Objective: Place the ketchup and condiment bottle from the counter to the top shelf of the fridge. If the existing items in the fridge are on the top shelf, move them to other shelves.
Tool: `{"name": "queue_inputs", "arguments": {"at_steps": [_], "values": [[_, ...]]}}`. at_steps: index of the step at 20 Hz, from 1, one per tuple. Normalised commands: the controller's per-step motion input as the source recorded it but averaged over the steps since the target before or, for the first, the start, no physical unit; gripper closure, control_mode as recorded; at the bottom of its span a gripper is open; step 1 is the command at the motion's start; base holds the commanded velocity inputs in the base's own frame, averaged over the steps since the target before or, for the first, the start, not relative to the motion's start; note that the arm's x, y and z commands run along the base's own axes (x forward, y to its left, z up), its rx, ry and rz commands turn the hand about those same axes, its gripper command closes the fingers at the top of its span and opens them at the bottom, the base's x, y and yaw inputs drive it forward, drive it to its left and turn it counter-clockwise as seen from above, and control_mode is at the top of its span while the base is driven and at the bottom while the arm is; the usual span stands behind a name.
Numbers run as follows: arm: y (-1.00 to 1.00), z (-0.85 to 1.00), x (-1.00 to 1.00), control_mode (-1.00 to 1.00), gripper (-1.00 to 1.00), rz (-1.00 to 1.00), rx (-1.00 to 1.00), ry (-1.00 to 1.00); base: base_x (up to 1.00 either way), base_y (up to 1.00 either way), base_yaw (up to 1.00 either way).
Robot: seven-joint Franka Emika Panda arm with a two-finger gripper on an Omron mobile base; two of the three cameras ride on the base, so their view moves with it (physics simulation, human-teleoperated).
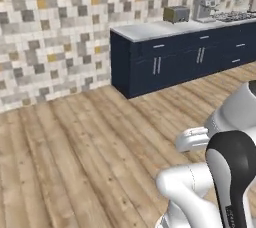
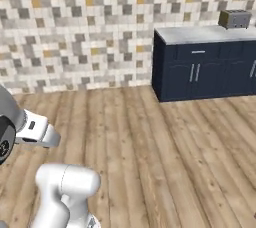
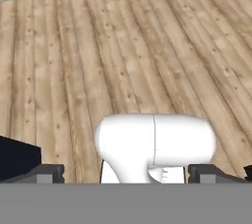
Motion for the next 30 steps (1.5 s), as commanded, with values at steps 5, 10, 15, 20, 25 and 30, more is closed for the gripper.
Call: {"name": "queue_inputs", "arguments": {"at_steps": [5, 10, 15, 20, 25, 30], "values": [[0.00, 0.00, 0.00, 1.00, -1.00, 0.00, 0.00, 0.00, 0.55, 0.63, -0.80], [0.00, 0.00, 0.00, 1.00, -1.00, 0.00, 0.00, 0.00, 0.53, 0.59, -0.81], [0.00, 0.00, 0.00, 1.00, -1.00, 0.00, 0.00, 0.00, 0.61, 0.56, -0.77], [0.00, 0.00, 0.00, 1.00, -1.00, 0.00, 0.00, 0.00, 0.65, 0.46, -0.70], [0.00, 0.00, 0.00, 1.00, -1.00, 0.00, 0.00, 0.00, 0.60, 0.46, -0.68], [0.00, 0.00, 0.00, 1.00, -1.00, 0.00, 0.00, 0.00, 0.43, 0.44, -0.70]]}}
